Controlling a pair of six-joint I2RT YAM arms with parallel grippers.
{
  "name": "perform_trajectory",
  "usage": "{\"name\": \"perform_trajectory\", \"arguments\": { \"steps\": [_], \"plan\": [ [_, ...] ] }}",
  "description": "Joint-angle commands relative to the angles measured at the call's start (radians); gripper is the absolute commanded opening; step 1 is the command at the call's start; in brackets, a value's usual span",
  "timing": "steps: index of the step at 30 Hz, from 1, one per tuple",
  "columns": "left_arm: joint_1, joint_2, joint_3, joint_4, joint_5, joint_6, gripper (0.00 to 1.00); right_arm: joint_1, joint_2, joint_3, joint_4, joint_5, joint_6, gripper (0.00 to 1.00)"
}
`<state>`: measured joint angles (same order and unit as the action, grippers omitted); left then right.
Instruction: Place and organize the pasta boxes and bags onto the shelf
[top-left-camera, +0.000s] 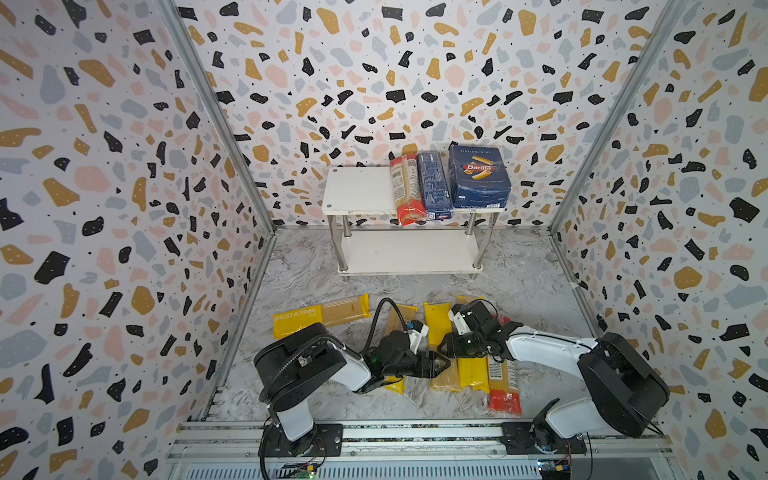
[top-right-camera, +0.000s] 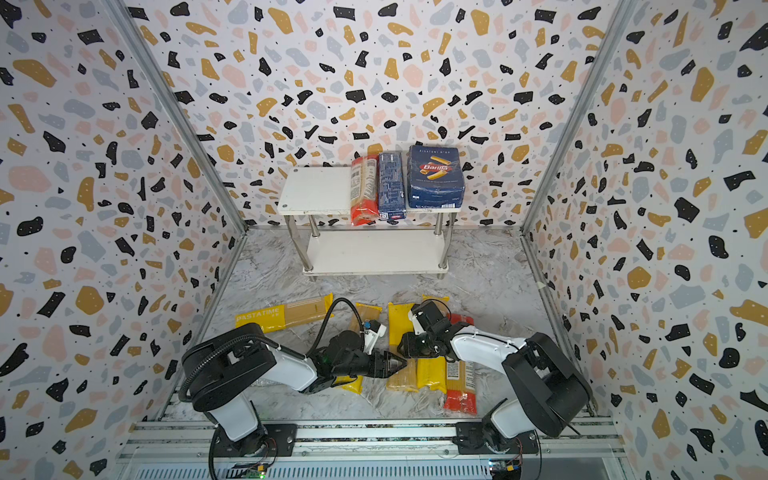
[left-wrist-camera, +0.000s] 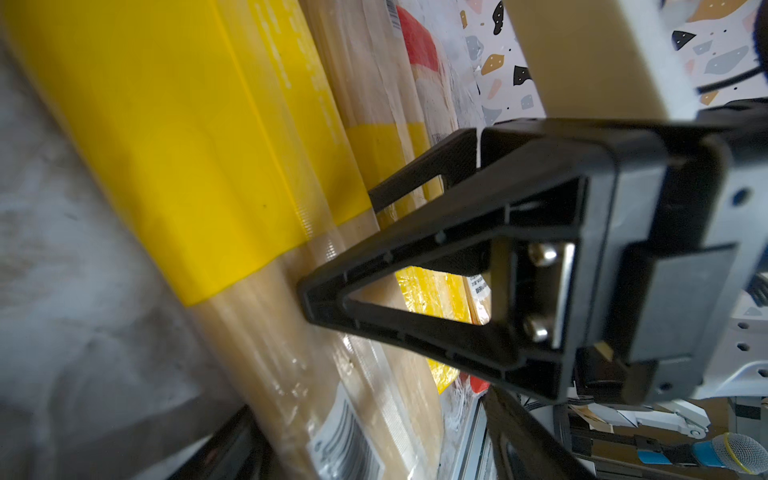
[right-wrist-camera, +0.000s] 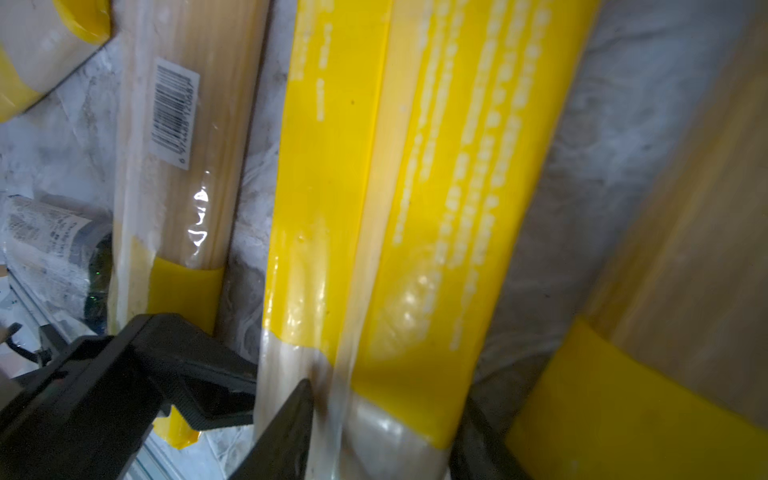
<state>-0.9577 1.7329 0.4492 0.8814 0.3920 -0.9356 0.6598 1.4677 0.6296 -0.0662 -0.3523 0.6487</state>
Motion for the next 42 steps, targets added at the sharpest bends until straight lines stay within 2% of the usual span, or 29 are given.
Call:
{"name": "perform_trajectory", "arguments": {
  "steps": [1,7,11,15,26,34,40,42],
  "plan": [
    [-0.003,0.029,-0.04,-0.127,0.018,0.007,0.82,0.019,0.009,0.004,0.101,-0.19,0.051,0.44],
    [-0.001,0.005,-0.059,-0.139,0.006,0.009,0.82,-0.003,-0.022,-0.021,0.22,-0.323,0.132,0.32],
    [0.0,-0.03,-0.078,-0.17,-0.014,0.013,0.82,-0.009,-0.045,-0.018,0.207,-0.325,0.135,0.28],
    [0.0,-0.062,-0.091,-0.21,-0.035,0.021,0.82,-0.036,-0.052,-0.064,0.303,-0.395,0.197,0.25],
    [0.0,-0.038,-0.088,-0.197,-0.035,0.01,0.83,-0.018,0.023,-0.096,0.486,-0.483,0.306,0.22],
    [0.0,-0.032,-0.08,-0.204,-0.03,0.019,0.82,0.027,0.108,-0.033,0.503,-0.483,0.319,0.22],
    [0.0,-0.033,-0.072,-0.225,-0.028,0.03,0.76,0.045,0.148,-0.003,0.512,-0.49,0.322,0.23],
    [0.0,-0.032,-0.068,-0.232,-0.027,0.033,0.64,0.05,0.15,0.008,0.506,-0.491,0.317,0.24]
  ]
}}
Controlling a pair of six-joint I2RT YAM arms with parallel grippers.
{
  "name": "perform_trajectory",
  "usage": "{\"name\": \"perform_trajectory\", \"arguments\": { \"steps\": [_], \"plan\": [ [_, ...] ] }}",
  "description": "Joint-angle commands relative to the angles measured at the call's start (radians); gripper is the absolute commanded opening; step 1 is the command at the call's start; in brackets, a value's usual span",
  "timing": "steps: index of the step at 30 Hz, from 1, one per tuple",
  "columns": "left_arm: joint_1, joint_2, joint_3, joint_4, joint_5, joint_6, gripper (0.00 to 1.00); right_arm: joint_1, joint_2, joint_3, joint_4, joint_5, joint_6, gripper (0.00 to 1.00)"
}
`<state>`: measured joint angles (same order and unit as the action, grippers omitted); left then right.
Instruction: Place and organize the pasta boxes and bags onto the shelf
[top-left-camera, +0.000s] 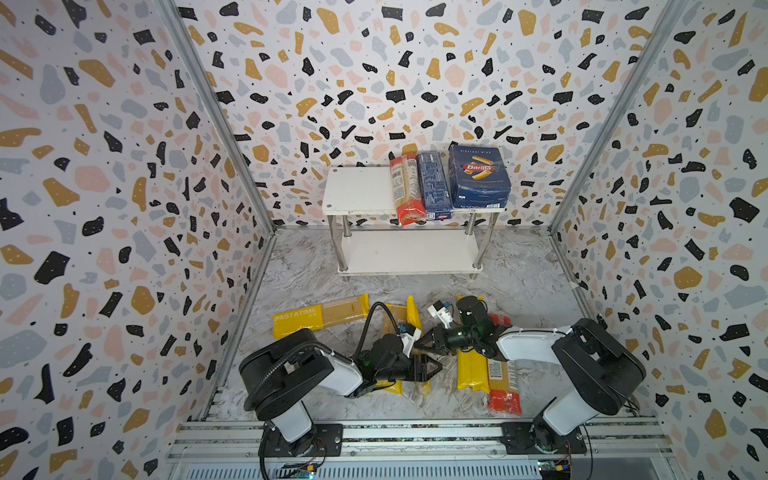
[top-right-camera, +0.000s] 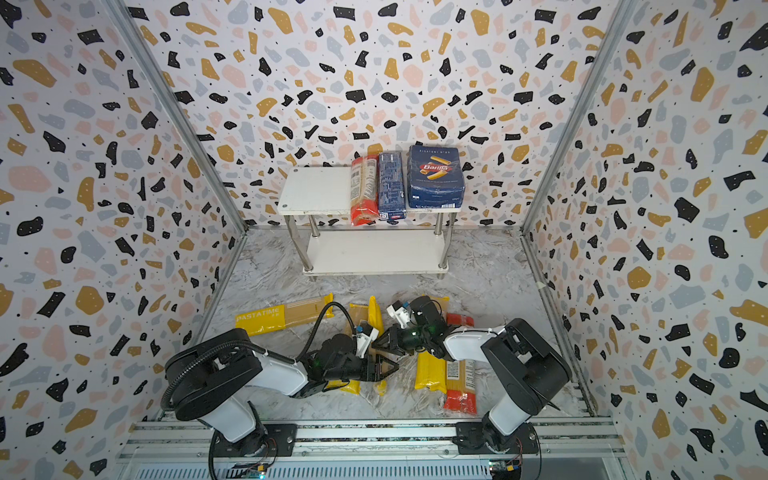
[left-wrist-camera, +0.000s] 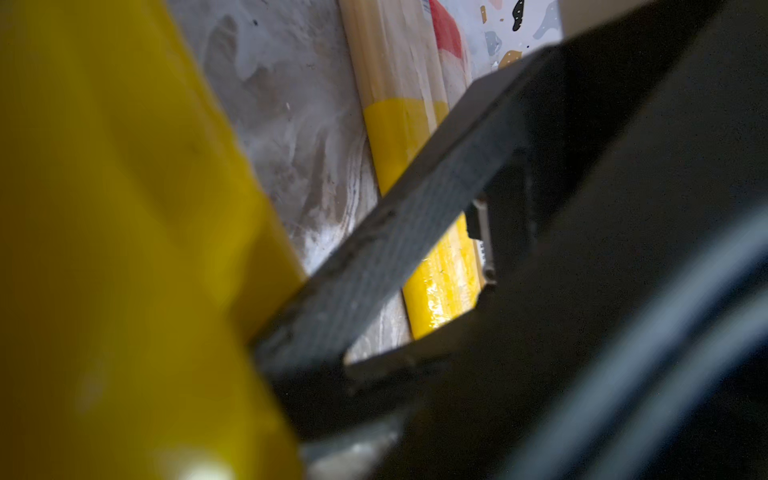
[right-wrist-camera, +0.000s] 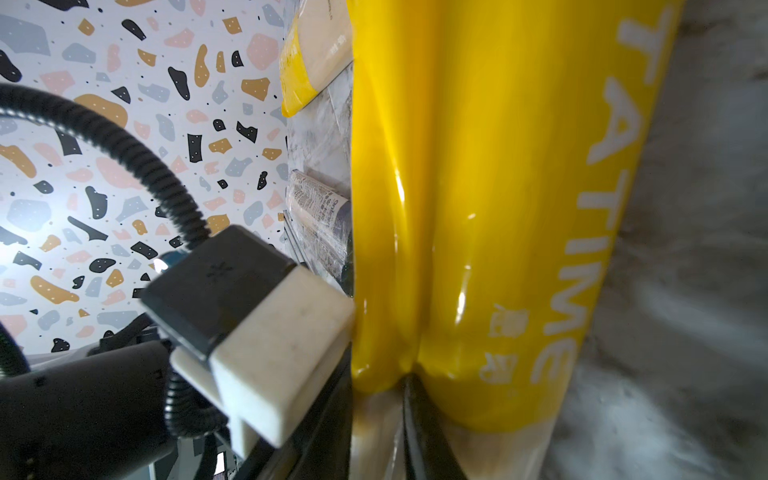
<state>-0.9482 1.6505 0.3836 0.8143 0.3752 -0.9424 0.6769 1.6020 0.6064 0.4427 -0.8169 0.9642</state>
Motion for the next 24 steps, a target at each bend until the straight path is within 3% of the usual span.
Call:
{"name": "perform_trajectory", "arguments": {
  "steps": [1,5,9,14,24],
  "plan": [
    [-0.009,0.051,0.0,-0.169,-0.01,0.041,0.57,0.034,0.013,0.034,-0.009,-0.025,0.001,0.24],
    [-0.009,0.04,0.006,-0.202,-0.013,0.051,0.22,0.028,-0.042,0.049,-0.082,-0.001,-0.044,0.34],
    [-0.009,0.009,0.014,-0.278,-0.035,0.092,0.01,0.001,-0.148,0.066,-0.178,0.033,-0.102,0.56],
    [-0.009,-0.072,0.037,-0.418,-0.097,0.143,0.0,-0.074,-0.292,0.097,-0.341,0.085,-0.183,0.73],
    [0.006,-0.385,0.235,-0.877,-0.265,0.262,0.0,-0.241,-0.523,0.095,-0.628,0.201,-0.324,0.84]
  ]
}}
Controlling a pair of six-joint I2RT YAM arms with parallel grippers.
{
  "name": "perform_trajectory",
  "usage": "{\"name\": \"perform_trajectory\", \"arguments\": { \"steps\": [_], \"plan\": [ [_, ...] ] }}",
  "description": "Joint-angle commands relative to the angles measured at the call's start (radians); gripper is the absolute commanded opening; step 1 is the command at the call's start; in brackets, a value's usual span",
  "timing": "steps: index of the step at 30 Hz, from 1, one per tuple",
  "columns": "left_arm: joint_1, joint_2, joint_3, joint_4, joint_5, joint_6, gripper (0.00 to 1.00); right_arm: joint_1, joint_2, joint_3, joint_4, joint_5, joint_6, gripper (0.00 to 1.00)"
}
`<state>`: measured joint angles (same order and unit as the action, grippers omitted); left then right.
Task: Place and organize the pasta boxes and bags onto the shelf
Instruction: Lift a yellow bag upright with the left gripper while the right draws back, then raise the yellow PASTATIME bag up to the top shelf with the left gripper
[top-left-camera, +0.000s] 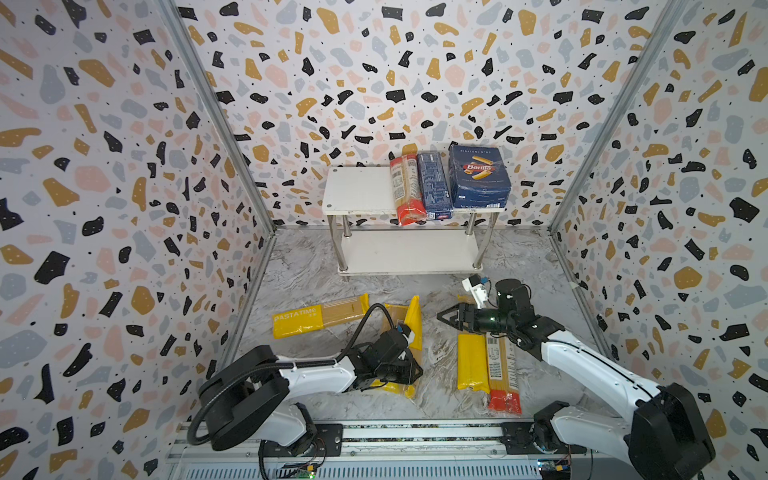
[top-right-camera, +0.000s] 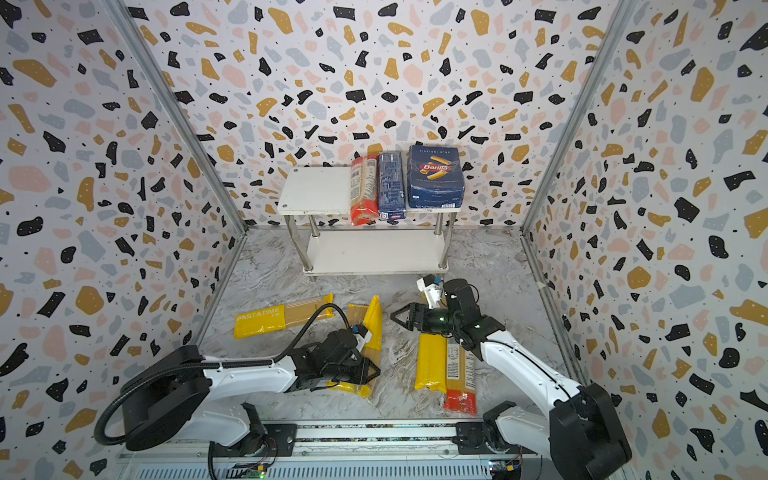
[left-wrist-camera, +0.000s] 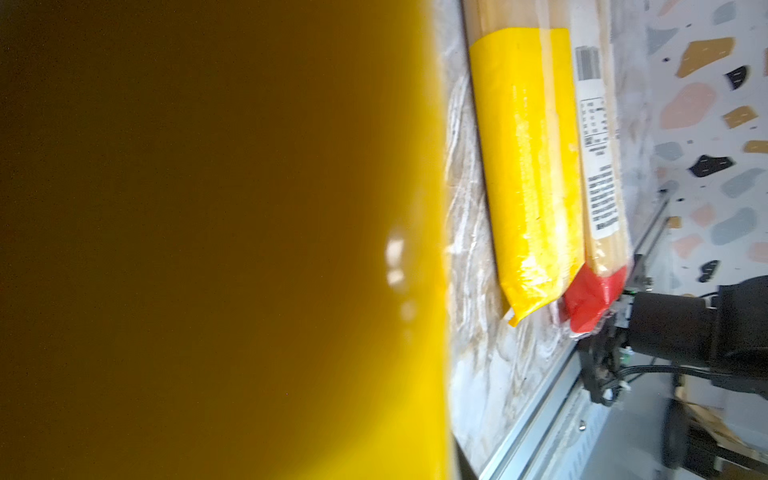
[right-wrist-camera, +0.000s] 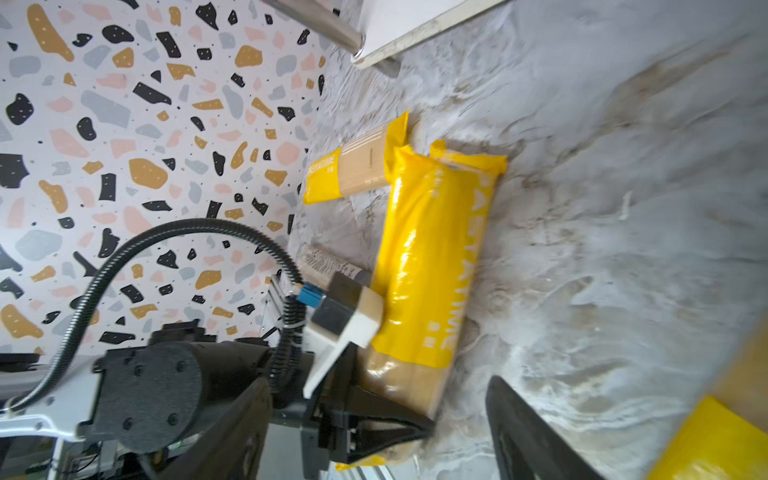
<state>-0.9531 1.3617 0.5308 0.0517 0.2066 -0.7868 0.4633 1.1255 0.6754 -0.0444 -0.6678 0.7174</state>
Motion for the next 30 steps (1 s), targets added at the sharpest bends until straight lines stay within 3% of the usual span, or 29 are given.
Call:
{"name": "perform_trajectory", "arguments": {
  "steps": [1,9,17,24,30],
  "plan": [
    [0.019,-0.121,0.107,-0.145,-0.101,0.111,0.0,-0.036,-0.061,0.029,-0.166,0.072,-0.091,0.85],
    [0.117,-0.303,0.383,-0.464,-0.212,0.189,0.0,-0.06,-0.139,0.025,-0.278,0.16,-0.149,0.89],
    [0.162,-0.283,0.757,-0.704,-0.331,0.309,0.0,-0.058,-0.159,0.006,-0.263,0.123,-0.143,0.89],
    [0.305,-0.183,0.967,-0.752,-0.224,0.392,0.0,-0.058,-0.172,0.018,-0.261,0.115,-0.149,0.9],
    [0.469,0.024,1.257,-0.769,-0.073,0.438,0.0,-0.058,-0.151,0.043,-0.244,0.093,-0.142,0.89]
  ]
}}
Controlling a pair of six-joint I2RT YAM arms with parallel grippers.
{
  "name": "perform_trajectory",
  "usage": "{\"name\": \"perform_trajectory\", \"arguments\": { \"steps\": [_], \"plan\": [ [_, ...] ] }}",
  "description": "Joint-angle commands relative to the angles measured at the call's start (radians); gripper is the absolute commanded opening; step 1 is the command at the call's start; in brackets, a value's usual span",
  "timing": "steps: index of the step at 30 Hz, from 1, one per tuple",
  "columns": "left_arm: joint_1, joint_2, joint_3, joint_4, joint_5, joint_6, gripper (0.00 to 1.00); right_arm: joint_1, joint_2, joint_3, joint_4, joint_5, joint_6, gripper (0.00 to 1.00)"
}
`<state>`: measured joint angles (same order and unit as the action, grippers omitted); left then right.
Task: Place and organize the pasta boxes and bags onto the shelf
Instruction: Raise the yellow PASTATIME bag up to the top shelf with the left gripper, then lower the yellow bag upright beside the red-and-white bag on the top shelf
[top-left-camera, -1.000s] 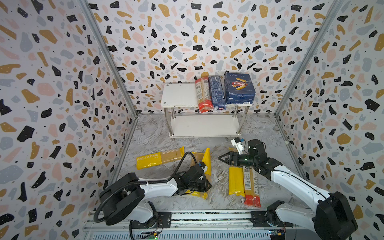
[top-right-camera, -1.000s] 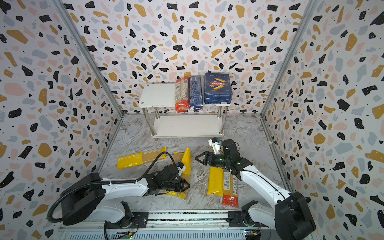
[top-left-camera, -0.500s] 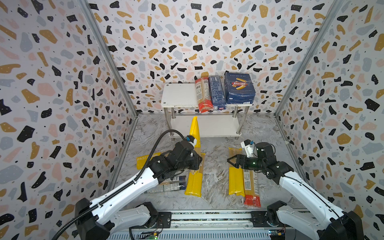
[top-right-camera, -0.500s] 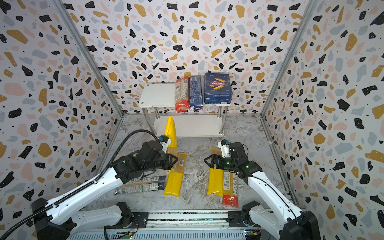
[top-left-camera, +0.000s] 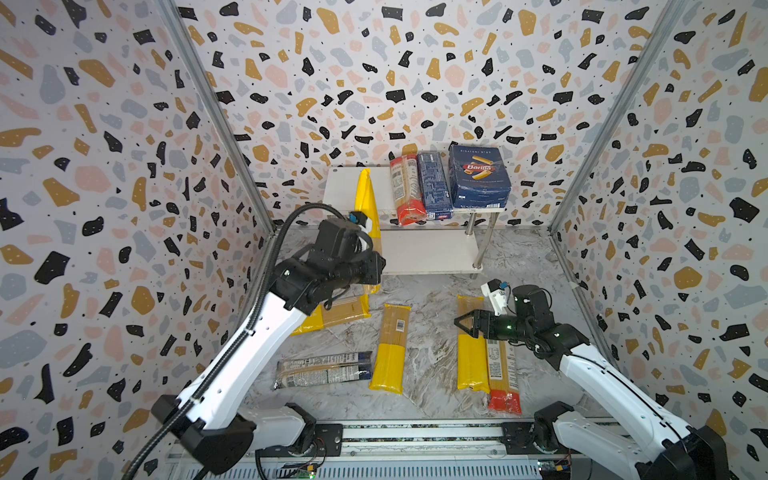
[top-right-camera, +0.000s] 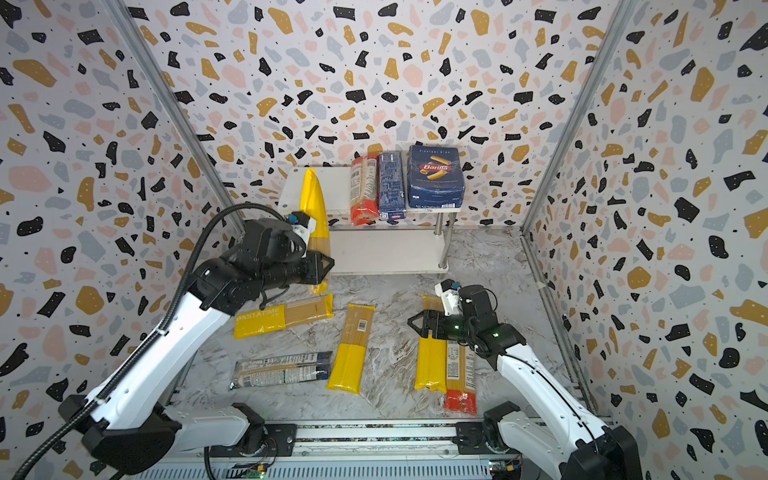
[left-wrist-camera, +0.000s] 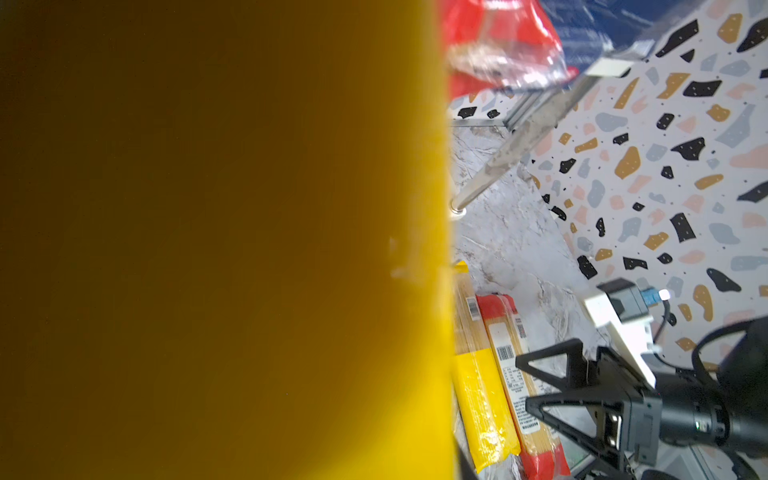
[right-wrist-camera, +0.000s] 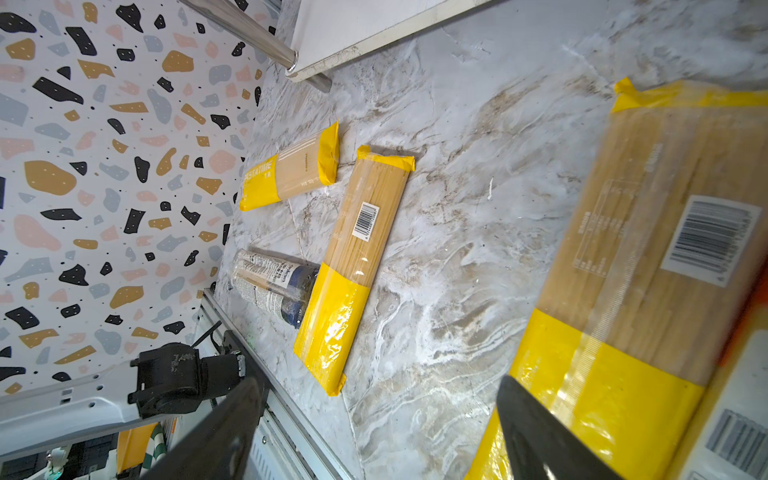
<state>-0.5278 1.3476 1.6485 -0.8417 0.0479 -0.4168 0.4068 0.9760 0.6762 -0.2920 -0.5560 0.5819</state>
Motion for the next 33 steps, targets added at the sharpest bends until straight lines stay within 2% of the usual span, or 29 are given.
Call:
{"name": "perform_trajectory", "arguments": {
  "steps": [1,6,11,17,23,31,33],
  "plan": [
    [0.061,0.078,0.198,0.118,0.108,0.074,0.0,-0.002,0.001,0.047,0.002,-0.02,-0.007,0.9],
    [0.149,0.242,0.491,0.114,0.226,0.038,0.0,-0.002,0.007,0.065,-0.005,-0.024,-0.012,0.9],
    [0.235,0.436,0.788,0.097,0.398,-0.041,0.0,-0.005,0.023,0.08,-0.012,-0.016,-0.019,0.89],
    [0.28,0.45,0.701,0.255,0.503,-0.128,0.0,-0.009,0.048,0.093,-0.017,-0.004,-0.024,0.89],
    [0.281,0.494,0.694,0.279,0.539,-0.136,0.02,-0.013,0.077,0.101,-0.017,0.003,-0.033,0.9],
    [0.282,0.524,0.63,0.332,0.565,-0.169,0.09,-0.019,0.102,0.1,-0.007,0.004,-0.033,0.89],
    [0.282,0.535,0.64,0.331,0.566,-0.174,0.14,-0.019,0.11,0.103,0.0,0.001,-0.033,0.9]
  ]
}}
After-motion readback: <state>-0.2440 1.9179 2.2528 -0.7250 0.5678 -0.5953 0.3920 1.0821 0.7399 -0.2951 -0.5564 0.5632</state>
